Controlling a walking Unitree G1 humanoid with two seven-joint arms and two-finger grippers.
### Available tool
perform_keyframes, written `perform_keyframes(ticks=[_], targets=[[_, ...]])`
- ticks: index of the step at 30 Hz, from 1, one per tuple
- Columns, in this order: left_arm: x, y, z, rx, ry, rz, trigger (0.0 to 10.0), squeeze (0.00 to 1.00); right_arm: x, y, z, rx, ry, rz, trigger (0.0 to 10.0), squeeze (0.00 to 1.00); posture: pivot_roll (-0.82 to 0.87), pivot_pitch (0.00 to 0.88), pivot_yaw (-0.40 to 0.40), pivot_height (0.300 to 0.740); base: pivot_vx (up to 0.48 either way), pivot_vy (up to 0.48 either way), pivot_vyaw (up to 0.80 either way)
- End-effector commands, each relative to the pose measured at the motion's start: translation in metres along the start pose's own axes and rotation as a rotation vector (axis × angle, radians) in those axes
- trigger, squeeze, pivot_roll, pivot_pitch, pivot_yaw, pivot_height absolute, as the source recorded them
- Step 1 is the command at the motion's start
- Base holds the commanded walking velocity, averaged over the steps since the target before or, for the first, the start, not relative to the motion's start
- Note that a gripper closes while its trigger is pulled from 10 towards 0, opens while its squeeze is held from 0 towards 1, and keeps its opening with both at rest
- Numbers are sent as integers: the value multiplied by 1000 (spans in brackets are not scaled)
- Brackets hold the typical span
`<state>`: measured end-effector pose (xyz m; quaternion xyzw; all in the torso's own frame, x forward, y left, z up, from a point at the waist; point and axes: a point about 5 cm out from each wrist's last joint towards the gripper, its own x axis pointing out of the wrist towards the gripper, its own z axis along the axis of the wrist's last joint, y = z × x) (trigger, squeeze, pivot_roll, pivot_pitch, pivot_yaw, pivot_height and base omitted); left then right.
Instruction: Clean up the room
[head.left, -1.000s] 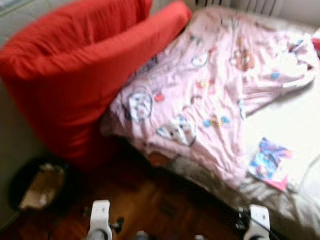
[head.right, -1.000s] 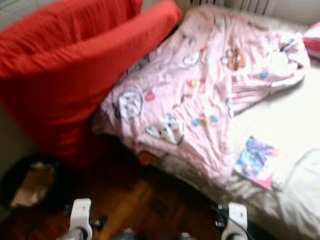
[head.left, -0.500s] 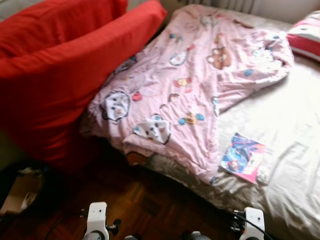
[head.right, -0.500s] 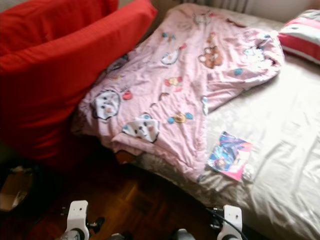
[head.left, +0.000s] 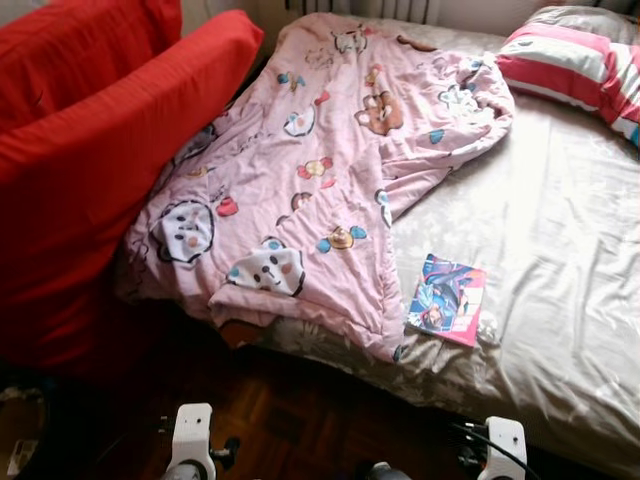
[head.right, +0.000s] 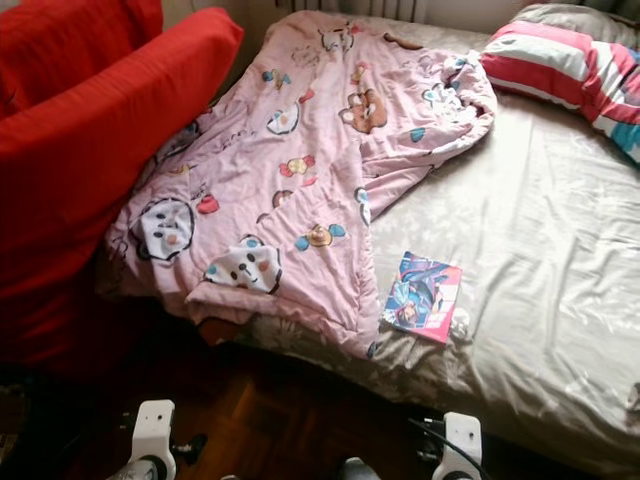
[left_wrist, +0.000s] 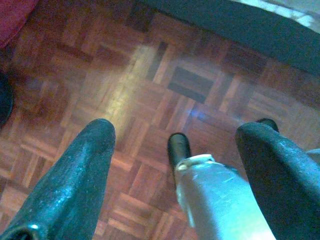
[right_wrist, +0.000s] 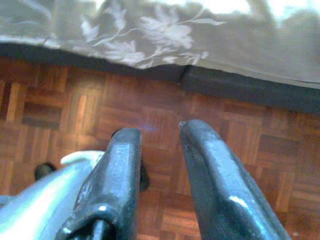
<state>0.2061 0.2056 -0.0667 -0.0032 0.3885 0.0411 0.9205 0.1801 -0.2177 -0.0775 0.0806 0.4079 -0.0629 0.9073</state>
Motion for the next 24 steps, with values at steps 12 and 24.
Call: perform_keyframes(ticks=[12, 24], targets=[[1, 3, 0, 47, 27, -1, 10000, 0, -1, 3, -10, 19, 34, 0, 10000, 0, -102, 157, 73, 740, 0, 0, -759], [1, 0, -1, 36, 28, -2, 10000, 0, -1, 2, -7, 37, 13, -4, 10000, 0, -103, 185, 65, 740, 0, -68, -190]])
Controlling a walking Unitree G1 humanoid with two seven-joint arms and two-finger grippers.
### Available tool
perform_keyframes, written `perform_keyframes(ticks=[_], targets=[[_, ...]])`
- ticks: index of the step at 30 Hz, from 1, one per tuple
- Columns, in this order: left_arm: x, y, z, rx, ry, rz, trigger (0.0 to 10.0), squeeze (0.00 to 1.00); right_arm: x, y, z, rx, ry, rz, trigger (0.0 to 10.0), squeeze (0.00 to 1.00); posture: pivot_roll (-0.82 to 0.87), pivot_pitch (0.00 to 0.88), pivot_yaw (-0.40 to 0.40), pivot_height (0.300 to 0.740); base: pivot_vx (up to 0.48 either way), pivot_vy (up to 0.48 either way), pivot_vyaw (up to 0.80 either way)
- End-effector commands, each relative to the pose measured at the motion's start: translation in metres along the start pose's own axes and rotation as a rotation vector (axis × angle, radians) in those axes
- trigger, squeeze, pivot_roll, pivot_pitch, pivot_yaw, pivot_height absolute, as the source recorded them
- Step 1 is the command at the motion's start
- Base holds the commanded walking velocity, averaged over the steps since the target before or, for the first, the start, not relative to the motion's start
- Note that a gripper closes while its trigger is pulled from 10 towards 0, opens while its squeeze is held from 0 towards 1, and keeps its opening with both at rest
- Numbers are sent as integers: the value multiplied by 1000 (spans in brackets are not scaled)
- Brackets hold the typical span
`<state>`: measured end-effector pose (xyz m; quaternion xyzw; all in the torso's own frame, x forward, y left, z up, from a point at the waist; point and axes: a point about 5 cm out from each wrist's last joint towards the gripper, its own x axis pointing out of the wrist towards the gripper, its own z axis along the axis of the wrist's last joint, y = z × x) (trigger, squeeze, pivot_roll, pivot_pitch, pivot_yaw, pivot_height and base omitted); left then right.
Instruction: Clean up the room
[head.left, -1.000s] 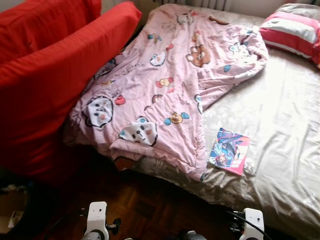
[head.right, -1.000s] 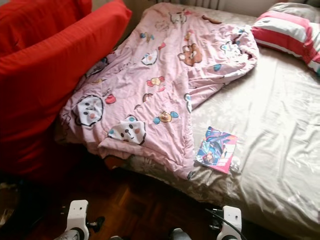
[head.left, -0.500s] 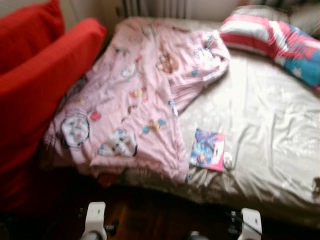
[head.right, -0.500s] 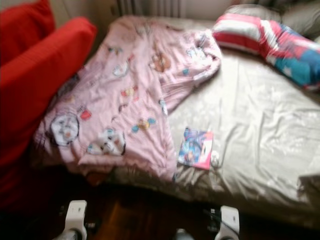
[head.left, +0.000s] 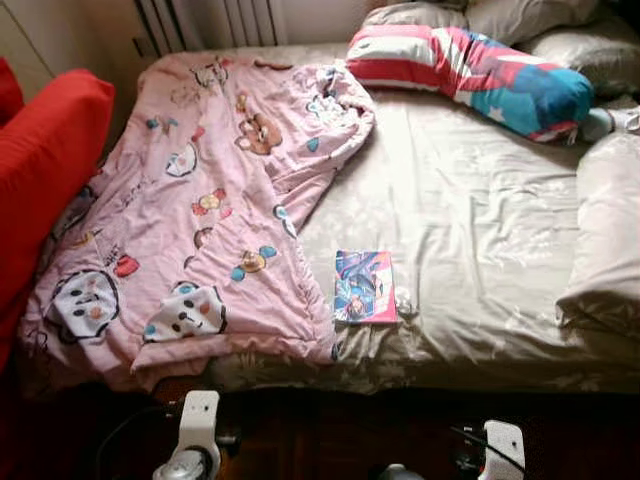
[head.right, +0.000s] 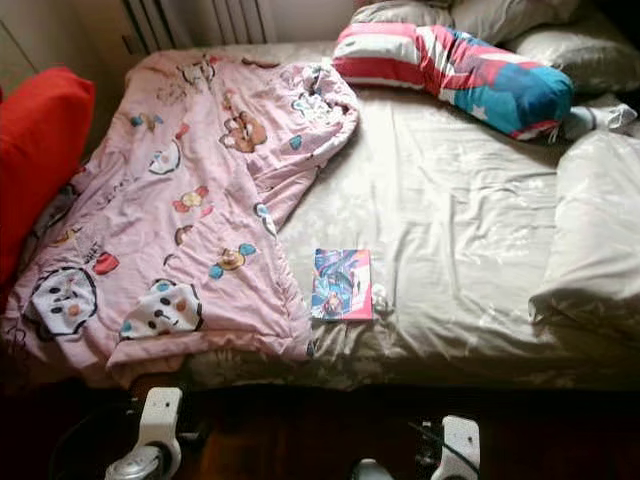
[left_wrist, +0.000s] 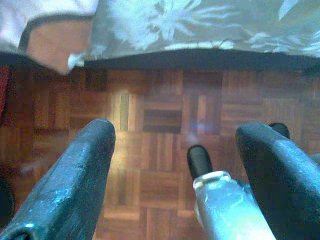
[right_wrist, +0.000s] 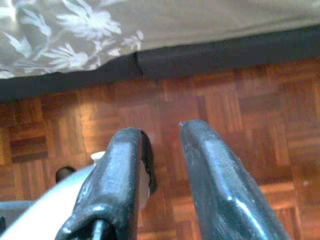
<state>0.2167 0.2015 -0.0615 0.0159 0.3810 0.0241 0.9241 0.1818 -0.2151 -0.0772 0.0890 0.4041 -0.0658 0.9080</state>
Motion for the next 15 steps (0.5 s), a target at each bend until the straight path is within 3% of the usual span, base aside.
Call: perform_keyframes(ticks=[1, 8, 15], targets=[[-3, 4, -12, -13, 46, 14, 10000, 0, -2, -1, -8, 18, 20, -7, 10000, 0, -103, 185, 65, 740, 0, -277, 0], [-3, 1, -11, -15, 41, 12, 10000, 0, -2, -2, -8, 18, 21, -9, 10000, 0, -105, 193, 63, 740, 0, -277, 0], [-2, -2, -10, -13, 35, 8, 10000, 0, -2, -3, -8, 31, 12, -19, 10000, 0, -112, 201, 63, 740, 0, -405, 0]])
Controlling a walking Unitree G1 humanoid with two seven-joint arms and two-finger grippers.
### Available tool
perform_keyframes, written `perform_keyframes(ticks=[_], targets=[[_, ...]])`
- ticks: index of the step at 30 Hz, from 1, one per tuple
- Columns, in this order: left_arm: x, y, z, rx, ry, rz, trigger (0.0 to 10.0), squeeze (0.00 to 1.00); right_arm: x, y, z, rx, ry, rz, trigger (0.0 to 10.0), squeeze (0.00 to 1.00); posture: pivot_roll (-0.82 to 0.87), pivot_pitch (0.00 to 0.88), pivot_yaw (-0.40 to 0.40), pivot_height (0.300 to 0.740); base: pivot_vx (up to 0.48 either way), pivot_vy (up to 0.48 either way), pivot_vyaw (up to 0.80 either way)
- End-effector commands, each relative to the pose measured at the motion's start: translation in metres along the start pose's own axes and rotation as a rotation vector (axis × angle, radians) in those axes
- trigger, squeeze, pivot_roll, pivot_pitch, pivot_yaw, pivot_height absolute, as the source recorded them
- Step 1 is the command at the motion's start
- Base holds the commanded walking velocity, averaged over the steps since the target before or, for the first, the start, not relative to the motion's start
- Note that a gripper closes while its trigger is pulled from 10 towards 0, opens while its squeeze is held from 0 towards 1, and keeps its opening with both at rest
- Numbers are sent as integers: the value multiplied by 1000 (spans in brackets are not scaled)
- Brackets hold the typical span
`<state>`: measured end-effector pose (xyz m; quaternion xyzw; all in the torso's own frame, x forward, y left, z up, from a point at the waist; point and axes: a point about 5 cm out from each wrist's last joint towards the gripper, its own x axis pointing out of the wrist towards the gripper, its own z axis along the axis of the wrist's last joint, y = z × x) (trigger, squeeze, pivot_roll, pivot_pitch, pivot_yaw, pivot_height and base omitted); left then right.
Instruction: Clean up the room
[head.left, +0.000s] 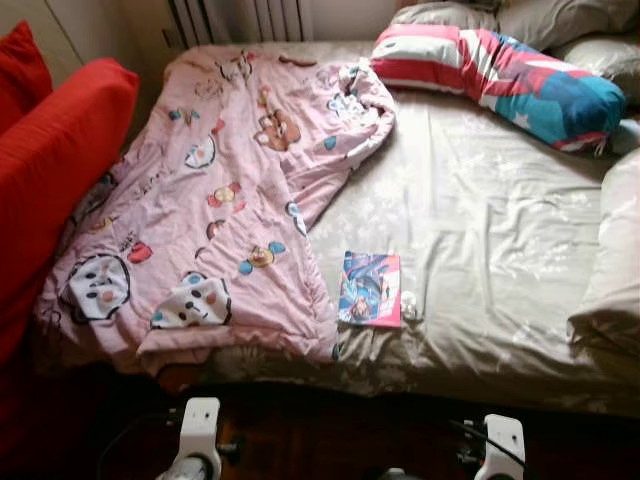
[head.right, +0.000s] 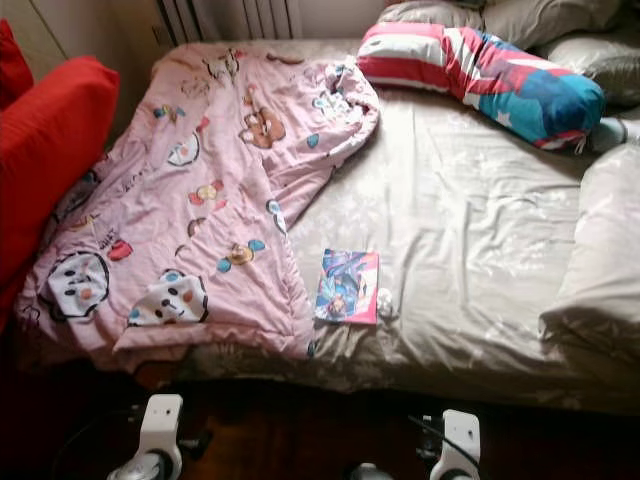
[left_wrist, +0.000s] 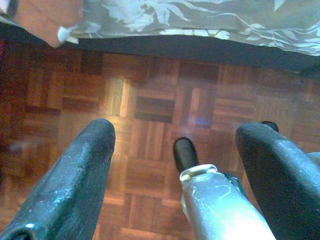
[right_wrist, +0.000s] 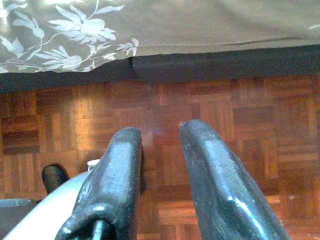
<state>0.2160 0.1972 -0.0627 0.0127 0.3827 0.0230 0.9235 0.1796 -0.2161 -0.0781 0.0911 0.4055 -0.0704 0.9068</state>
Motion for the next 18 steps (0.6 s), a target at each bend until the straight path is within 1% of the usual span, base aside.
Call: perform_keyframes(ticks=[1, 5, 7, 10, 11, 15, 16, 17, 18], targets=[[-2, 2, -9, -9, 31, 12, 10000, 0, -2, -1, -6, 24, 8, -13, 10000, 0, -115, 205, 63, 740, 0, -424, 0], [-2, 2, -9, -10, 27, 12, 10000, 0, -2, -1, -5, 26, -3, -14, 10000, 0, -115, 206, 63, 740, 0, -421, 0], [-2, 3, -9, -5, 27, 6, 10000, 0, -2, -1, -3, 47, -33, -17, 10000, 0, -130, 210, 73, 740, 0, -424, 0], [-3, 5, -8, 4, 27, 4, 10000, 0, -1, 1, 1, -5, -53, 23, 10000, 0, -140, 213, 81, 740, 0, -421, 0], [-3, 6, -8, 7, 28, 4, 10000, 0, -1, 2, 2, 5, -57, 26, 10000, 0, -140, 213, 81, 740, 0, -424, 0], [-3, 11, -8, 15, 28, 7, 10000, 0, -1, 1, 3, -13, -58, 16, 10000, 0, -151, 212, 78, 740, 0, -422, 0], [-3, 11, -8, 14, 28, 7, 10000, 0, 2, 4, 13, -3, -93, 13, 10000, 0, -151, 212, 76, 740, 0, -420, 0], [-3, 12, -7, 12, 27, 8, 10000, 0, 6, 8, 32, 21, -151, 9, 10000, 0, -150, 211, 76, 740, 0, -424, 0], [-3, 12, -8, 9, 27, 8, 10000, 0, 7, 11, 39, 40, -174, 3, 10000, 0, -145, 209, 73, 740, 0, -424, 0]])
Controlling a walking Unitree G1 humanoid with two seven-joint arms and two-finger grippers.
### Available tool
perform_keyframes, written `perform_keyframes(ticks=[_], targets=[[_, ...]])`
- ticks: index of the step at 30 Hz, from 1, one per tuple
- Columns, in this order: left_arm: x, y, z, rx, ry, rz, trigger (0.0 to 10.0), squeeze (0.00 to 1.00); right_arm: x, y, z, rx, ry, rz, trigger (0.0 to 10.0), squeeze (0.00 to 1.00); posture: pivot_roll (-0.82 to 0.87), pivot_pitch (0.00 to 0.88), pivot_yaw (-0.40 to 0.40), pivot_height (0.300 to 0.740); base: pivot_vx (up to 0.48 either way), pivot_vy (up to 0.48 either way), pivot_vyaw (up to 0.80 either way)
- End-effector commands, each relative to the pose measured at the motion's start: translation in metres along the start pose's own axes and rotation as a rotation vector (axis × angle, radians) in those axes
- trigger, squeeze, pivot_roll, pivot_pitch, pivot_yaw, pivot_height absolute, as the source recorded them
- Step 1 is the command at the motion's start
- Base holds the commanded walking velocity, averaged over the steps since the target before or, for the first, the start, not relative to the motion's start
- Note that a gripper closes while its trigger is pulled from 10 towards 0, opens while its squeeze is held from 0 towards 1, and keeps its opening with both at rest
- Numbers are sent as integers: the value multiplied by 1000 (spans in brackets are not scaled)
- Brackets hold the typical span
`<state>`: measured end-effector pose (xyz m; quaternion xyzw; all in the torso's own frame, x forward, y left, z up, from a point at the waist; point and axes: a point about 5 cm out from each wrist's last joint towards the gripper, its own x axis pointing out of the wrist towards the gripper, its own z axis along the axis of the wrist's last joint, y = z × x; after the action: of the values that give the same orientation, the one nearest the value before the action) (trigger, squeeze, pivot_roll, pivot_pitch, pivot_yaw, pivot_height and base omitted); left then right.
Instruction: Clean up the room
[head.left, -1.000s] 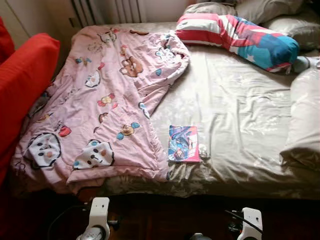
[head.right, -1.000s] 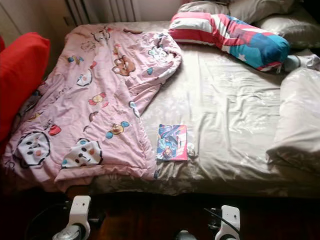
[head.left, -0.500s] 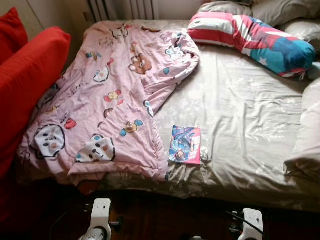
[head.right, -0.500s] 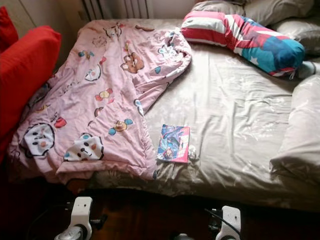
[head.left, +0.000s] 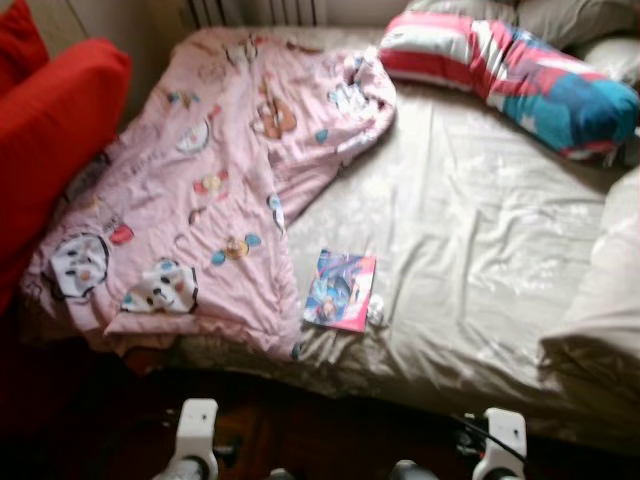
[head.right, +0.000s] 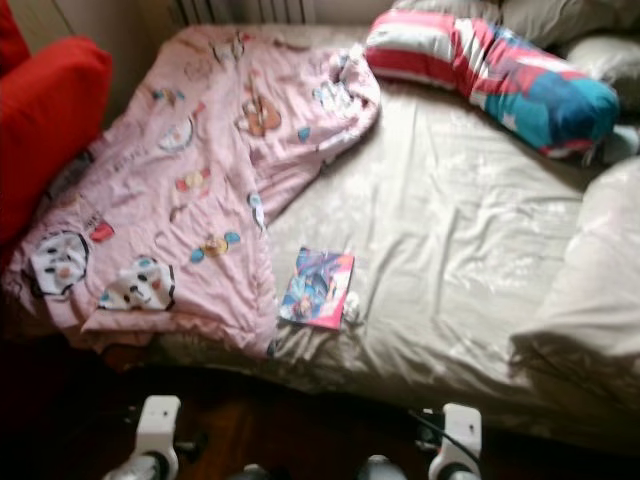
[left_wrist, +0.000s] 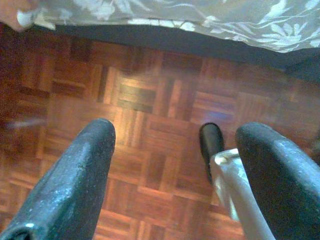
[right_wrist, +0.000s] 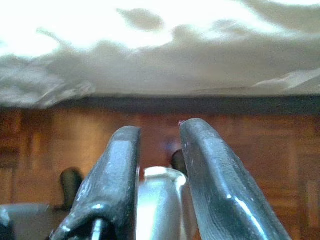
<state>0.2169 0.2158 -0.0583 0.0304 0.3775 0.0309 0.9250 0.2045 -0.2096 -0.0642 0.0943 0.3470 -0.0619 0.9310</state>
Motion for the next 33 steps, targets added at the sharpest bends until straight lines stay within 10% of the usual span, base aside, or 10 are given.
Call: perform_keyframes(ticks=[1, 12, 33], targets=[[-2, -7, -11, -17, 38, -21, 10000, 0, 3, -2, 13, 35, -51, -31, 10000, 0, -145, 209, 73, 740, 0, -424, 0], [-3, -12, -18, -34, 57, -22, 10000, 0, -7, -6, -20, 128, 54, -77, 10000, 0, -127, 210, 58, 740, 0, -421, -395], [-4, -14, -20, -32, 59, -29, 10000, 0, -4, -6, -17, 150, 80, -98, 10000, 0, -130, 185, 65, 740, 0, -322, -242]])
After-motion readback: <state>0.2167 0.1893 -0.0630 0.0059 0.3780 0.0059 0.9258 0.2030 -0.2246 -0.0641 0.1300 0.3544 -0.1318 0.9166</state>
